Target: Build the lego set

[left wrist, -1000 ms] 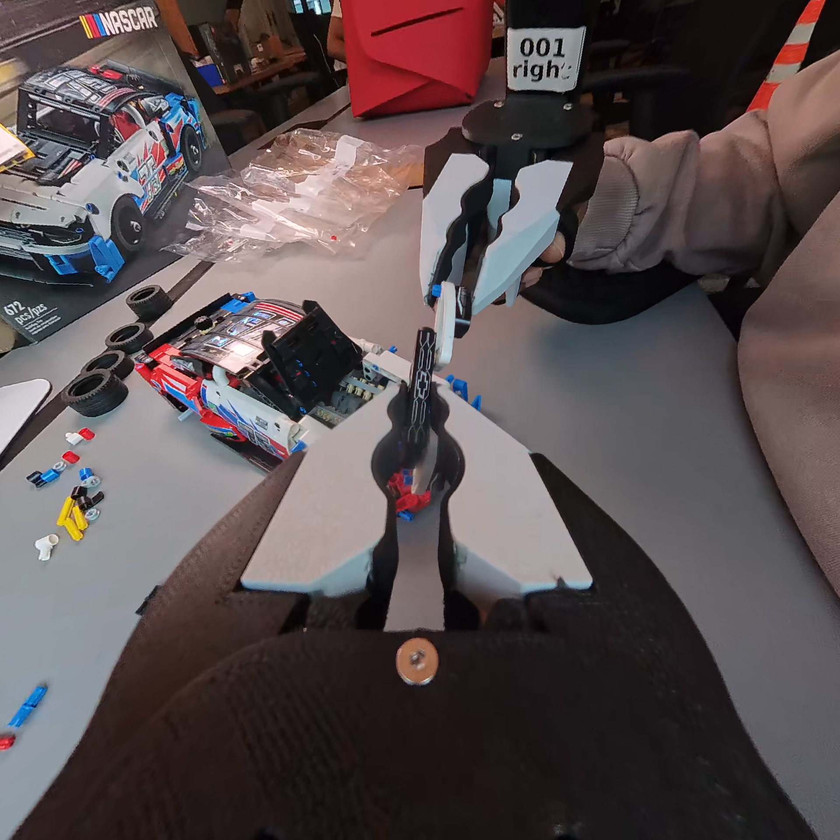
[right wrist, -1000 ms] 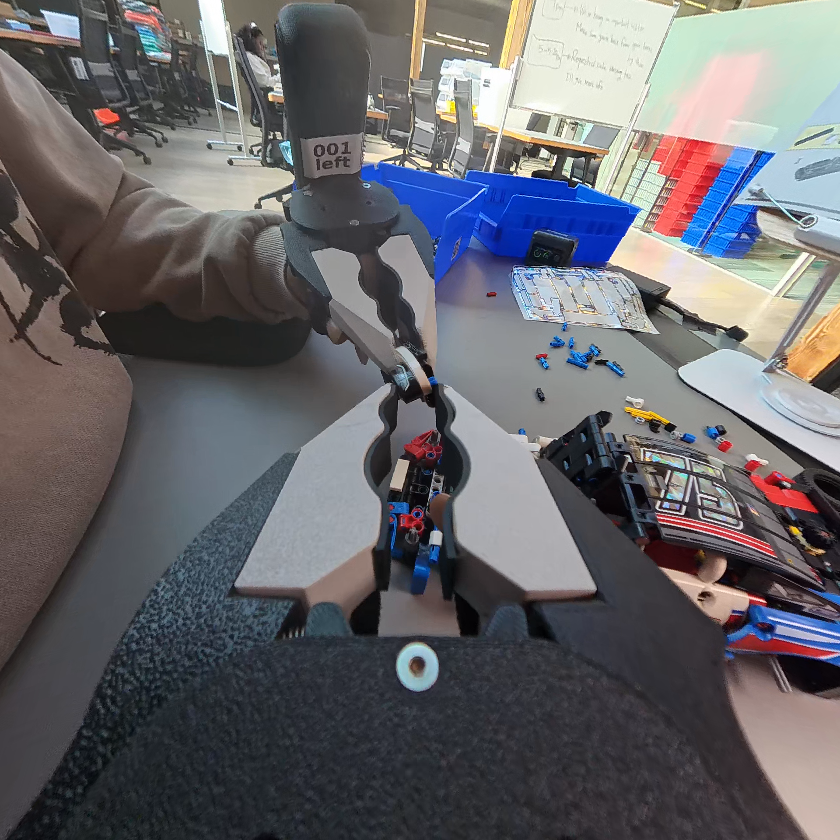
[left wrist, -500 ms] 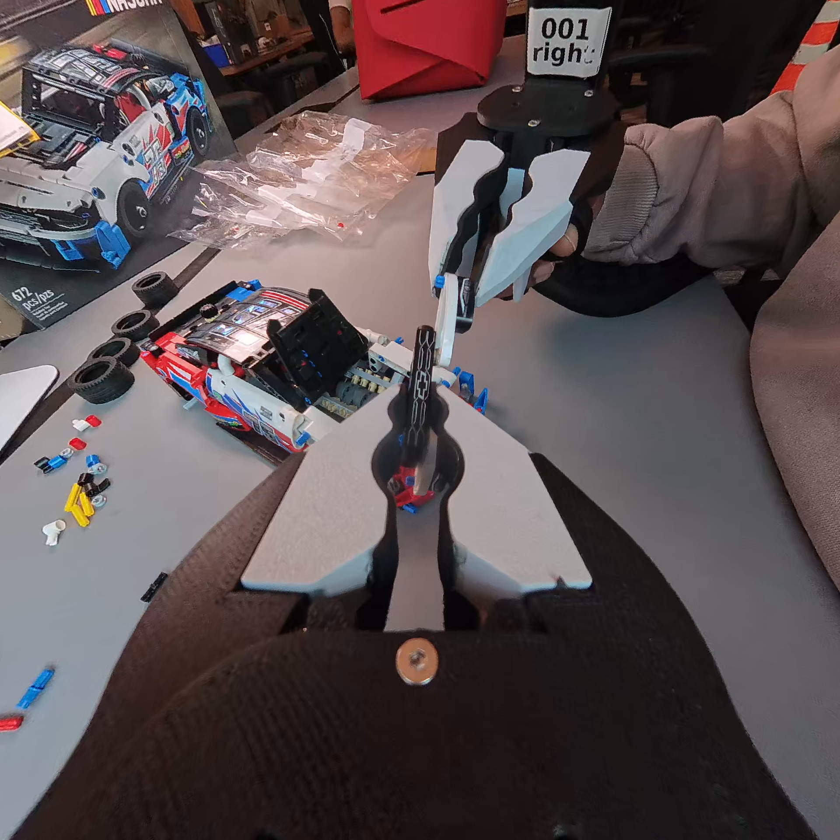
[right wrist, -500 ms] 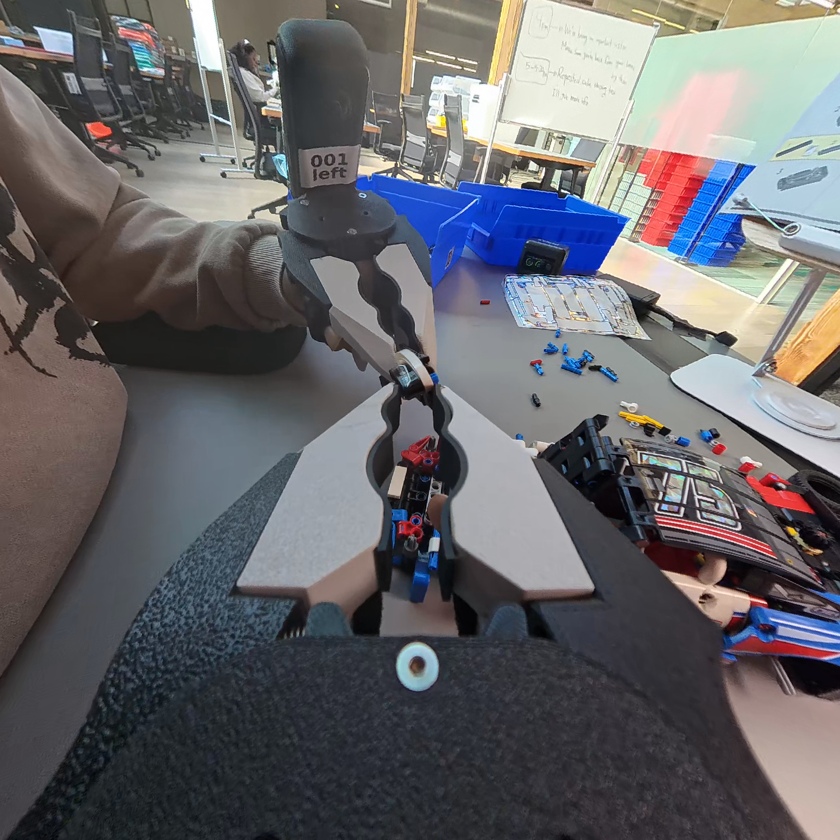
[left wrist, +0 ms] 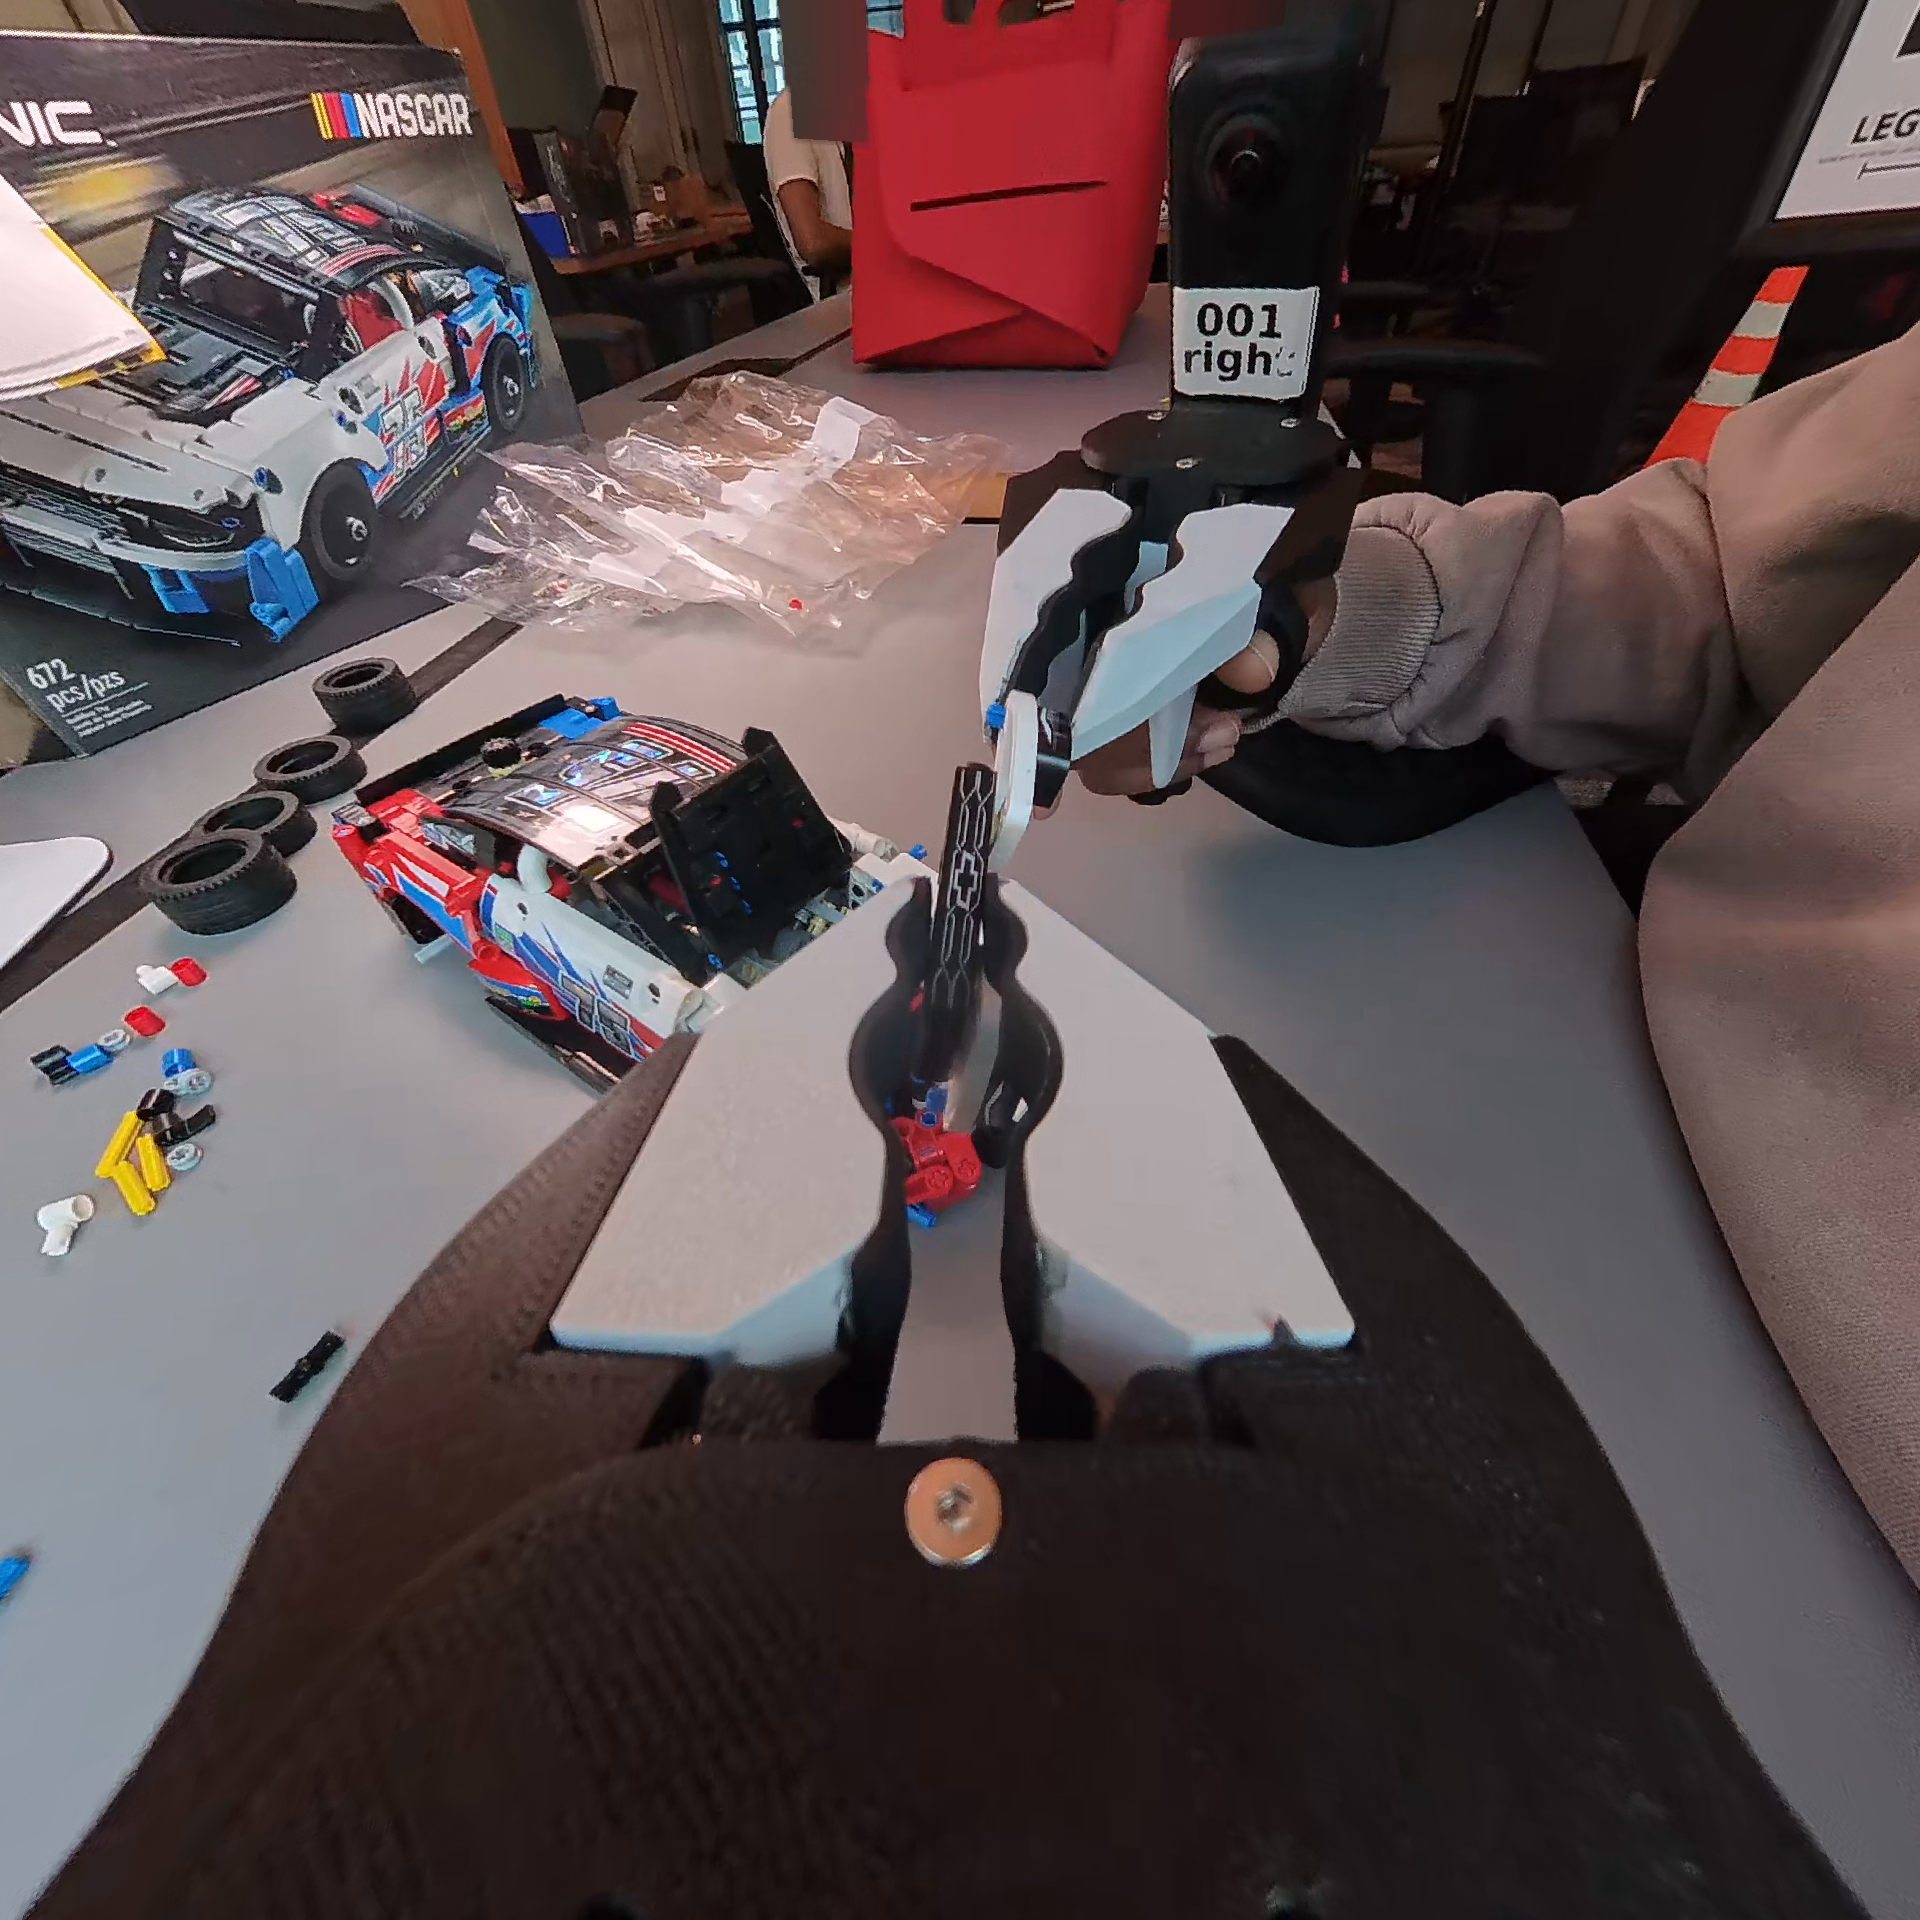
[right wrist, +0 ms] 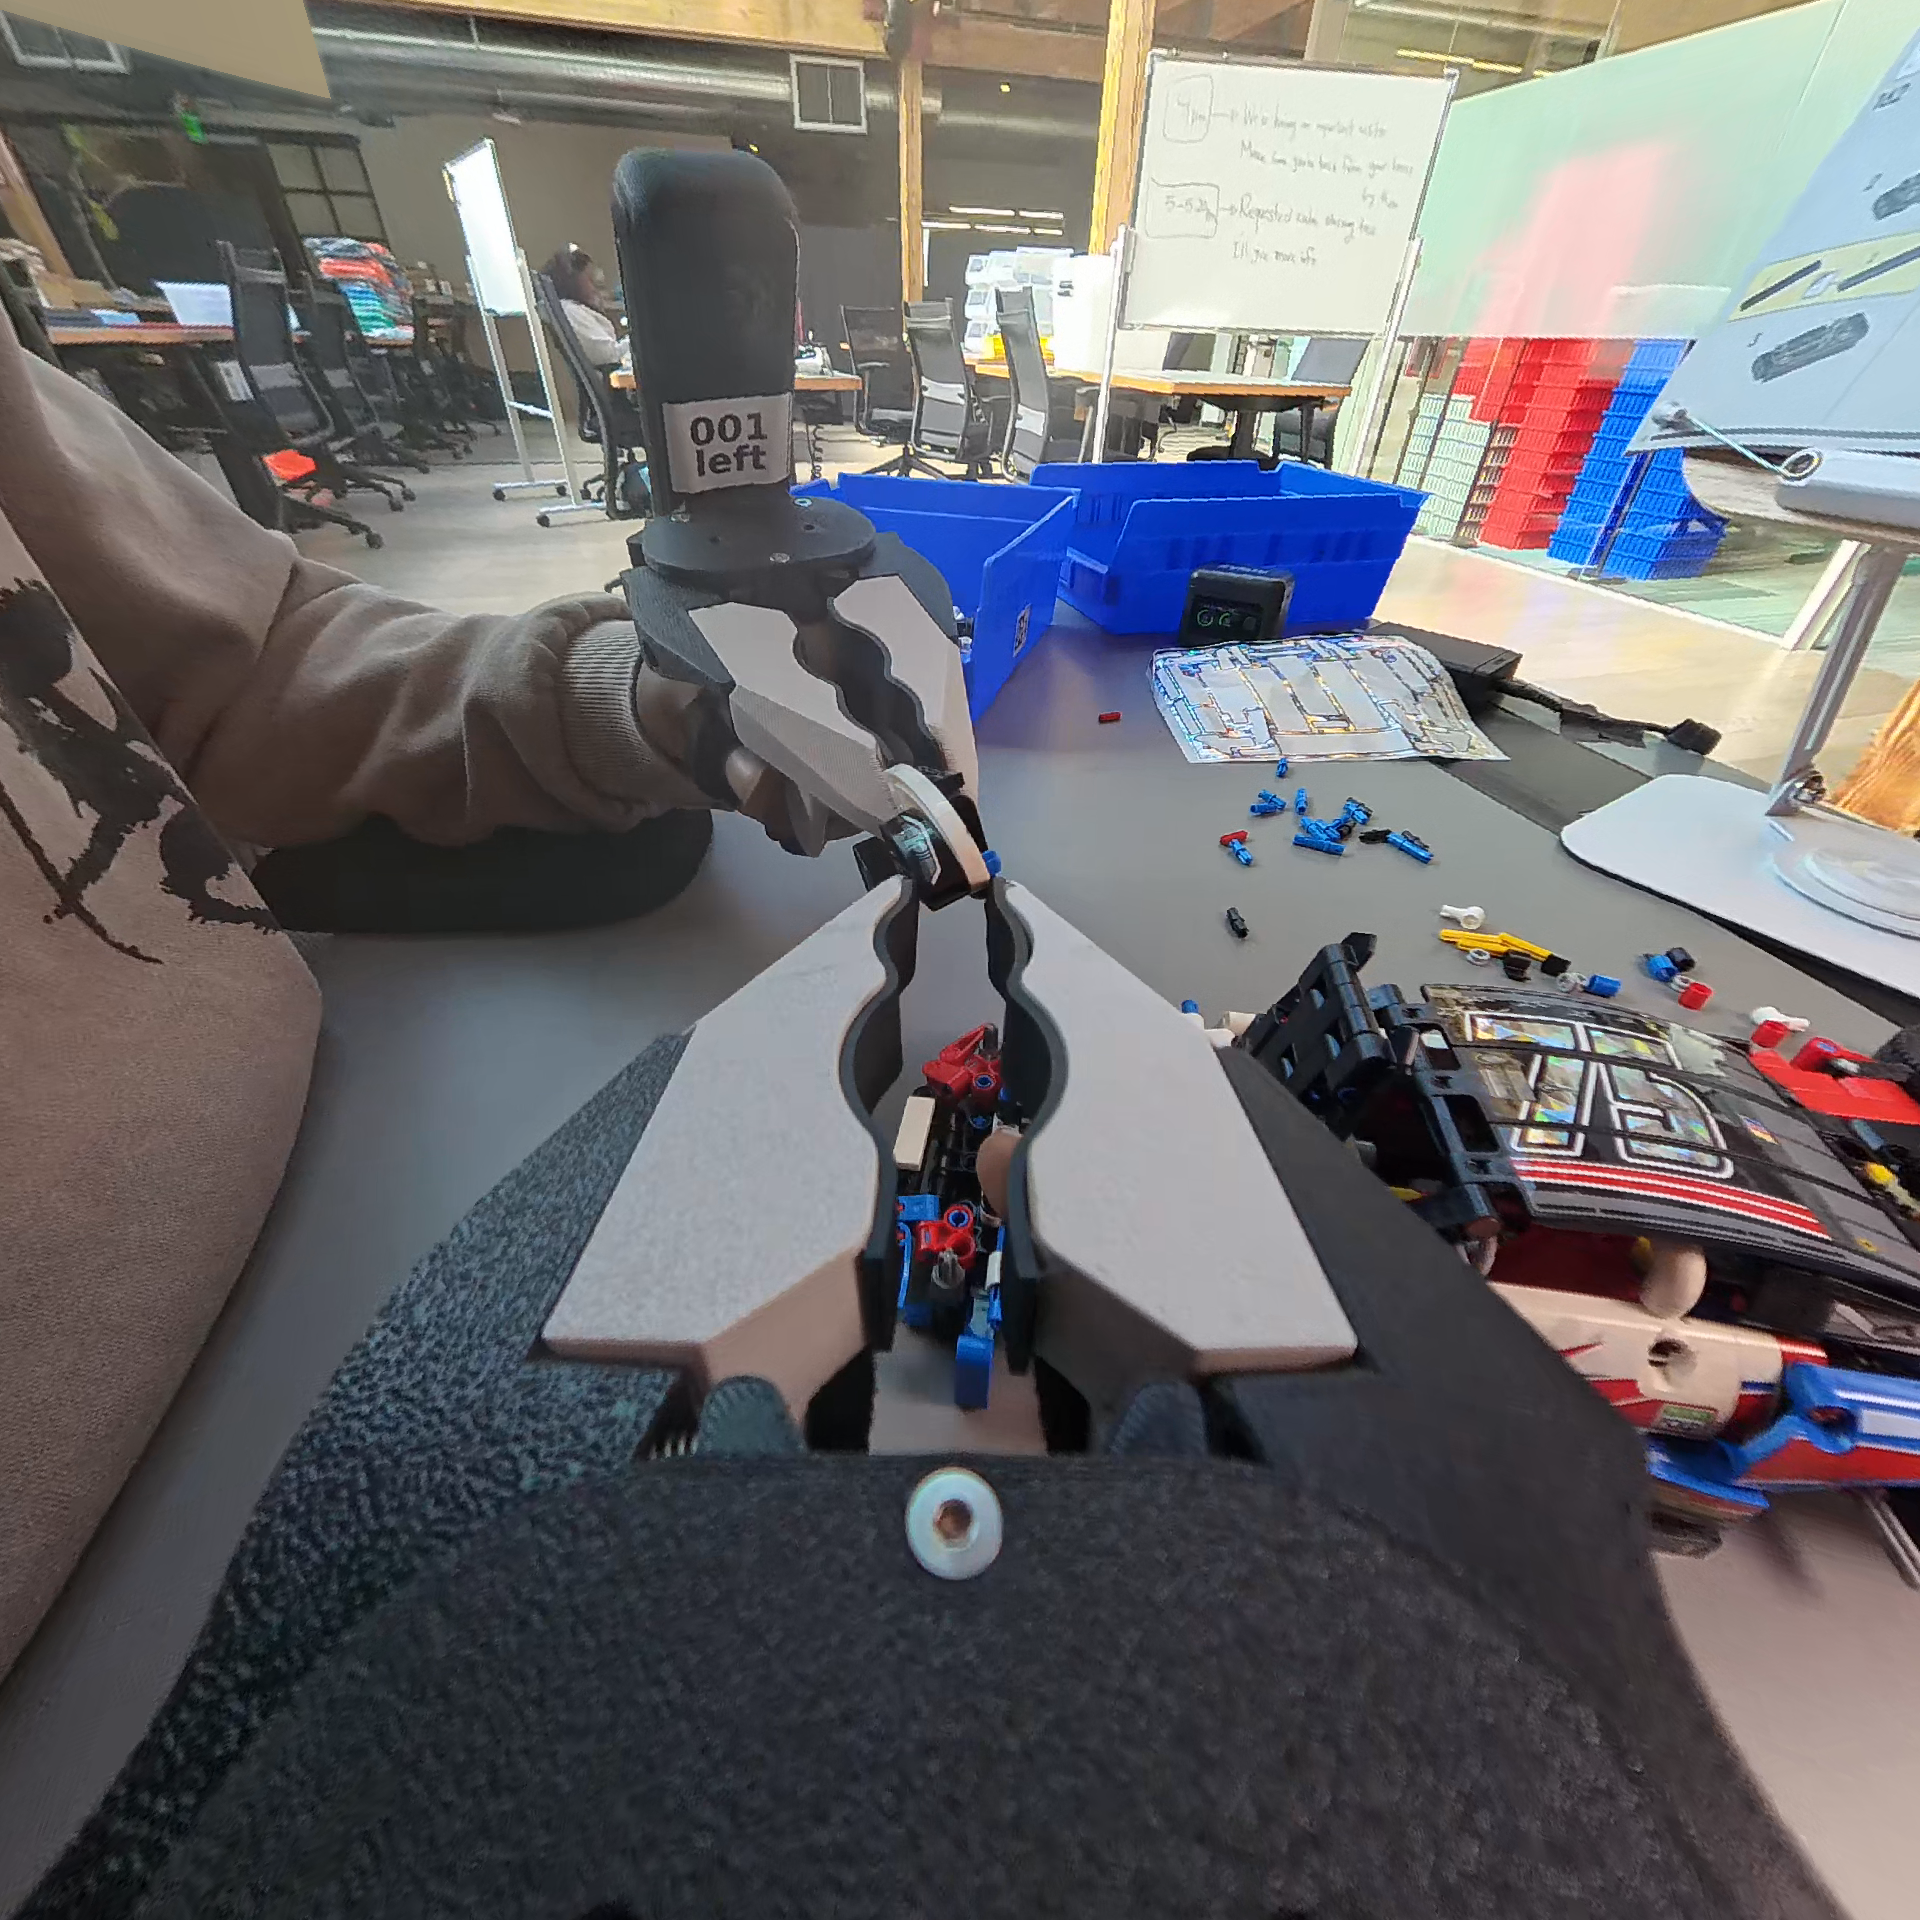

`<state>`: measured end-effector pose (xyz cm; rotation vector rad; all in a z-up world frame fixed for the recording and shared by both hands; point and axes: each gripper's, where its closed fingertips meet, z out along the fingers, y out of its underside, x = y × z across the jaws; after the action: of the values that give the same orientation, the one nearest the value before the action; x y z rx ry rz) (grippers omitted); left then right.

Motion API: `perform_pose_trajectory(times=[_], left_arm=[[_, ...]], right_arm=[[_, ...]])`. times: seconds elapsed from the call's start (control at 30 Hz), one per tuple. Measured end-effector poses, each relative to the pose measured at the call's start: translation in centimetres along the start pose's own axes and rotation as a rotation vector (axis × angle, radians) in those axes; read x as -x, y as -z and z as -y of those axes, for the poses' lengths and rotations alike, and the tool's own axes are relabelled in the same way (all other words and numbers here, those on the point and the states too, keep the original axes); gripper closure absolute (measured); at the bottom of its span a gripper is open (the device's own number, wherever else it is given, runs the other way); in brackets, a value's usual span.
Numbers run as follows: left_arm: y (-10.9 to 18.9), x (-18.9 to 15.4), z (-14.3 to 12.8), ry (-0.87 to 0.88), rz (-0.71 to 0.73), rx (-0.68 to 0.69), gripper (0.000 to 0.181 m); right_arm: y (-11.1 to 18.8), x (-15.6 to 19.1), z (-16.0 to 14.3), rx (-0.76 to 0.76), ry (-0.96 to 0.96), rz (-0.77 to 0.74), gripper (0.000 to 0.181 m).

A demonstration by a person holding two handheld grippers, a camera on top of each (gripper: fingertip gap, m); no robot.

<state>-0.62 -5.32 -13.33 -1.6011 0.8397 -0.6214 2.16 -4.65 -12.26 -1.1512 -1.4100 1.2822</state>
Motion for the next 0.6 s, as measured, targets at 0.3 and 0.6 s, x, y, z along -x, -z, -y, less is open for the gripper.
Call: perform_pose_trajectory(times=[0.3,0.6], left_arm=[[0.0,-0.01,0.25,-0.058,0.031,-0.002,0.175],[-0.03,0.41,0.25,-0.339,0.174,0.052,0.175]], right_arm=[[0.13,0.05,0.01,0.0,0.075,-0.024,0.171],[0.28,0.03,0.17,-0.003,0.16,-0.06,0.179]])
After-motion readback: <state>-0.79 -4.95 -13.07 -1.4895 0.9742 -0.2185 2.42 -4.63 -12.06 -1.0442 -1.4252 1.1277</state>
